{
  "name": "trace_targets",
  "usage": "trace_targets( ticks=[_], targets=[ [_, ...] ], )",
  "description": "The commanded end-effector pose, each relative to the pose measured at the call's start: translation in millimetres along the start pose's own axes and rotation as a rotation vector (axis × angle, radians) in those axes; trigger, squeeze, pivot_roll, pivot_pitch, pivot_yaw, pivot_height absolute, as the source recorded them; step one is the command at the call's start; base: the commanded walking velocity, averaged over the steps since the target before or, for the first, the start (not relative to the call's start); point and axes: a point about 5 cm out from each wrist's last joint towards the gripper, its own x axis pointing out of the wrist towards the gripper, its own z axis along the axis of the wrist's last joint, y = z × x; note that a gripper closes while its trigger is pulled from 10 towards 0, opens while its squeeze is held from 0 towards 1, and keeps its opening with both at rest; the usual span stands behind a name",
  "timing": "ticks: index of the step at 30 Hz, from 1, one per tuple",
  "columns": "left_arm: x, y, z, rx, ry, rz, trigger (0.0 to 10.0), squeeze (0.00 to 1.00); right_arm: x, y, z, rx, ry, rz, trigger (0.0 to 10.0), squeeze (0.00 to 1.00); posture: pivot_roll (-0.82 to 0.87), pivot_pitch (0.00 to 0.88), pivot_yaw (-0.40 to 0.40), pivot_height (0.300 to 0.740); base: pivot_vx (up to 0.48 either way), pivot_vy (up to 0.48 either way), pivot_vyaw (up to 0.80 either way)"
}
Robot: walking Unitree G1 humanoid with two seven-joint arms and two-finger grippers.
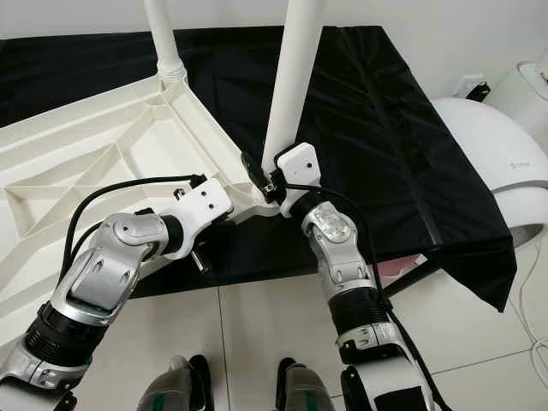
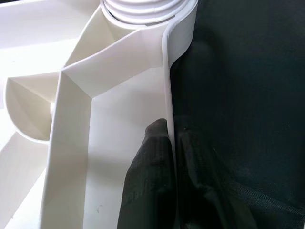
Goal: Building children table
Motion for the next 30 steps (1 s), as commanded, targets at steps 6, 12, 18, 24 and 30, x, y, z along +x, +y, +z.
trace_targets(
  ticks=[6, 12, 18, 24, 30],
  targets=[
    [-0.4, 0.6, 10.9, 0.037, -0.037, 0.08, 10.0, 0.0, -6.3, 2.9, -17.8, 0.02, 0.096, -0.067, 10.0, 0.0, -0.08, 0.191, -0.046, 0.74, 0.0, 0.0, 0.0],
    [-0.3, -0.2, 11.1, 0.038, -0.037, 0.077, 10.0, 0.0, -5.1, 5.2, -17.5, 0.025, 0.097, -0.112, 10.0, 0.0, -0.08, 0.195, -0.046, 0.74, 0.0, 0.0, 0.0],
    [-0.7, -0.2, 11.1, 0.036, -0.036, 0.078, 10.0, 0.0, -4.4, 6.4, -17.3, 0.028, 0.1, -0.151, 10.0, 0.0, -0.08, 0.2, -0.045, 0.74, 0.0, 0.0, 0.0],
    [-0.7, -0.4, 11.0, 0.033, -0.037, 0.083, 10.0, 0.0, -4.5, 6.2, -16.2, 0.017, 0.098, -0.201, 10.0, 0.0, -0.08, 0.203, -0.044, 0.74, 0.0, 0.0, 0.0],
    [-1.1, -0.5, 11.0, 0.034, -0.037, 0.082, 10.0, 0.0, -5.5, 5.4, -15.9, 0.015, 0.1, -0.245, 10.0, 0.0, -0.08, 0.207, -0.043, 0.74, 0.0, 0.0, 0.0]
  ],
)
